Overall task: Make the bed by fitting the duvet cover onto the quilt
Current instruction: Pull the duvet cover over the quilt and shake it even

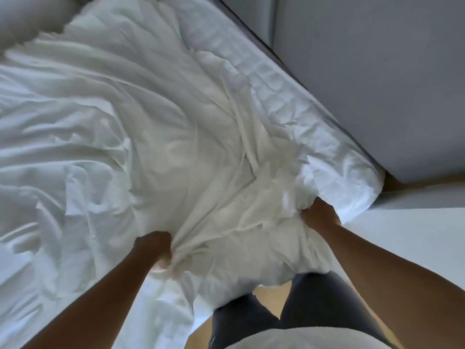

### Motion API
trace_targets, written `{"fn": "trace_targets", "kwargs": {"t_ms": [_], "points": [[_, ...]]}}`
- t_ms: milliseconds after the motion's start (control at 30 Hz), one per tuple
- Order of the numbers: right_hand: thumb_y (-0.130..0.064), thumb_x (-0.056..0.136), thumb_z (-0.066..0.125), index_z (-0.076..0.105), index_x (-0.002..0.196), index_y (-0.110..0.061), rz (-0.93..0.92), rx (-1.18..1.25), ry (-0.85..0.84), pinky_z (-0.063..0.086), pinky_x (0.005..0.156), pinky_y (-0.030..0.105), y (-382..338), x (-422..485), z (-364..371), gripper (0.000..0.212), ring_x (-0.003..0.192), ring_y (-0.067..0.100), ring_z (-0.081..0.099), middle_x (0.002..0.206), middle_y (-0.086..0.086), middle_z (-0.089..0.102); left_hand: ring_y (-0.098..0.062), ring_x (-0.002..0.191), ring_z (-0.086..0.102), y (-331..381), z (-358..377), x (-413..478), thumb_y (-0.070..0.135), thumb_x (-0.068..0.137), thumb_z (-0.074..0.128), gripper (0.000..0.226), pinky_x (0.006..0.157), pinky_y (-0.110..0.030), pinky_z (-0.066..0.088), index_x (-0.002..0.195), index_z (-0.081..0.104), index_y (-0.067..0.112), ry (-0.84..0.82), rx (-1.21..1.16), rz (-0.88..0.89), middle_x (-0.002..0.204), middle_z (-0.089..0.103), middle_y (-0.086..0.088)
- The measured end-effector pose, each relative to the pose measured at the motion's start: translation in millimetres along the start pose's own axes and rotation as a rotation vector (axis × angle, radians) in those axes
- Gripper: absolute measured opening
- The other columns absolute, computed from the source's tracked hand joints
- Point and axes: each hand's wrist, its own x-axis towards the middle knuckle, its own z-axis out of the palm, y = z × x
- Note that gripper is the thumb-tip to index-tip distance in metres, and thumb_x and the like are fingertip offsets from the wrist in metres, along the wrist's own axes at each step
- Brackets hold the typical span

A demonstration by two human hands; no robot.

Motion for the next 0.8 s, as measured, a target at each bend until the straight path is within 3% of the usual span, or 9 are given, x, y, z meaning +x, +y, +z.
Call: {"fn": "trace_targets", "kwargs": {"t_ms": [100,167,267,400,500,600,700,800], "points": [[-0.054,0.089,0.056,0.045,0.138,-0.019,0.094,-0.033,0.020,0.044,0.100,0.047,3,-1,2,0.061,0.119,0.033,0.057,0.121,0.009,0.061,-0.030,0.125,0.048,32,-72,24,0.068,0.077,0.070,0.070,0.100,-0.043,0.041,0.130,0.052,0.025,0.447,-0.264,0.194,0.133,0.047,-0.006],[-0.055,0.090,0.056,0.038,0.143,-0.017,0.128,-0.044,0.047,0.038,0.106,0.050,6,-3,7,0.068,0.125,0.035,0.053,0.133,0.012,0.058,-0.031,0.124,0.046,65,-109,45,0.067,0.081,0.067,0.071,0.099,-0.044,0.042,0.136,0.051,0.024,0.657,-0.370,0.255,0.135,0.045,-0.007],[-0.050,0.090,0.058,0.041,0.141,-0.018,0.133,-0.042,0.091,0.039,0.104,0.049,8,-9,16,0.062,0.124,0.035,0.053,0.132,0.011,0.058,-0.034,0.123,0.048,91,-116,78,0.055,0.085,0.070,0.068,0.097,-0.045,0.045,0.138,0.046,0.020,0.548,-0.236,0.211,0.134,0.045,-0.010],[-0.036,0.091,0.060,0.047,0.132,-0.017,0.117,-0.056,0.169,0.044,0.099,0.047,11,-10,29,0.047,0.120,0.037,0.056,0.127,0.012,0.061,-0.033,0.105,0.064,84,-94,113,0.024,0.095,0.062,0.015,0.081,-0.035,0.049,0.104,0.067,0.013,0.620,-0.384,0.290,0.110,0.065,-0.011],[-0.037,0.090,0.062,0.049,0.133,-0.015,0.154,-0.017,0.212,0.046,0.097,0.047,11,-6,31,0.050,0.119,0.038,0.056,0.127,0.015,0.061,-0.033,0.089,0.064,62,-81,110,0.021,0.093,0.064,0.012,0.073,-0.036,0.048,0.088,0.066,0.011,0.692,-0.423,0.397,0.095,0.066,-0.010],[-0.047,0.085,0.066,0.056,0.126,-0.021,0.203,0.158,0.257,0.051,0.091,0.044,11,-3,28,0.050,0.111,0.037,0.061,0.117,0.013,0.065,-0.036,0.076,0.064,-8,-37,88,0.011,0.087,0.070,0.008,0.067,-0.040,0.051,0.080,0.065,0.009,0.732,-0.397,0.379,0.083,0.061,-0.008],[-0.046,0.078,0.070,0.062,0.111,-0.025,0.217,0.303,0.281,0.054,0.084,0.043,5,0,25,0.040,0.093,0.033,0.063,0.088,0.004,0.062,-0.035,0.094,0.067,-107,22,61,0.007,0.084,0.068,0.009,0.079,-0.042,0.053,0.093,0.069,0.010,0.521,-0.232,0.148,0.097,0.065,-0.010],[-0.042,0.080,0.061,0.062,0.106,-0.020,0.203,0.321,0.222,0.054,0.081,0.042,2,4,23,0.034,0.084,0.031,0.058,0.079,0.001,0.054,-0.021,0.115,0.061,-145,33,45,0.014,0.087,0.056,0.026,0.090,-0.029,0.051,0.111,0.063,0.021,0.213,-0.034,-0.069,0.120,0.063,0.000]]}}
